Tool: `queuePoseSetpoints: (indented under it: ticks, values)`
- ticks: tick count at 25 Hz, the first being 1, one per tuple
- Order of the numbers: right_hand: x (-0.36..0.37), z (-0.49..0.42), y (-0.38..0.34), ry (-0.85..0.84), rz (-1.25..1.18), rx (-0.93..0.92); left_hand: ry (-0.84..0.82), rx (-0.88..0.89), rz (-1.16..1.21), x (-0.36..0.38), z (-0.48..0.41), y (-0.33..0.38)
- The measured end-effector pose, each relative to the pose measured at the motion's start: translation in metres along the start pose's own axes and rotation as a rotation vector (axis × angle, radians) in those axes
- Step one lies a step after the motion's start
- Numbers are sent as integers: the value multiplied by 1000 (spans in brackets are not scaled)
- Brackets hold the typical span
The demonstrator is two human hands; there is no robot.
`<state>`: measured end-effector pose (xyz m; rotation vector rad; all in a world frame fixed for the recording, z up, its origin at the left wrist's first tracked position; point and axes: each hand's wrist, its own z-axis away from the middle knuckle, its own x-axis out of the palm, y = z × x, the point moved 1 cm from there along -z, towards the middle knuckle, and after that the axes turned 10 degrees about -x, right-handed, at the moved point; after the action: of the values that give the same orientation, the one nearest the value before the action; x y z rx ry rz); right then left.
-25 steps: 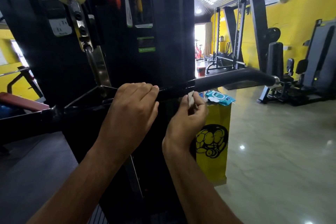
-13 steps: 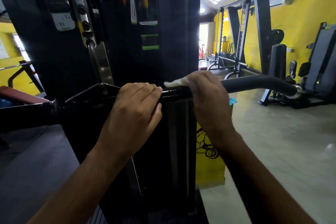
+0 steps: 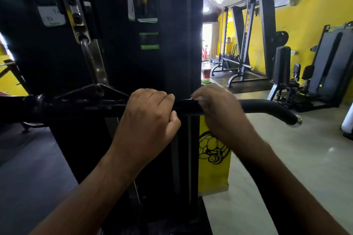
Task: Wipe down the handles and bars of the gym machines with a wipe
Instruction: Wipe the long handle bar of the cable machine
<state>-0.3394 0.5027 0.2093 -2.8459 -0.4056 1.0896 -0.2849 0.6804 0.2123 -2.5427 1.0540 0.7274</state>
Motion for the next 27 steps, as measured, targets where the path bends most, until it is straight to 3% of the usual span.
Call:
queuePoseSetpoints:
  ticks: [2, 5, 7, 11, 15, 18, 20, 24, 26, 27]
  values:
    - [2, -1, -3, -136, -18, -78, -3, 16, 8, 2, 2, -1]
    - [-20, -25, 9, -335, -111, 41, -4, 28, 10, 3, 3, -3]
    - [-22, -44, 6, -424, -169, -71, 2, 50, 3, 3, 5, -4]
    - [-9, -64, 3, -544, -158, -139, -7, 63, -14, 2, 8, -4]
    - [-8, -61, 4, -559, -221, -188, -15, 61, -28, 2, 8, -4]
    - [-13, -56, 16, -604, -46, -117, -21, 57, -27, 1, 9, -3]
    - [-15, -41, 18, -419, 1, -20, -38, 34, -30, 0, 7, -1]
    - [9, 26, -14, 282, -54, 108, -90, -13, -49, 1, -2, 4]
    - [30, 48, -23, 539, -285, 318, -104, -14, -67, 1, -7, 6]
    - [38, 50, -26, 664, -518, 479, -105, -10, -71, 2, -8, 7]
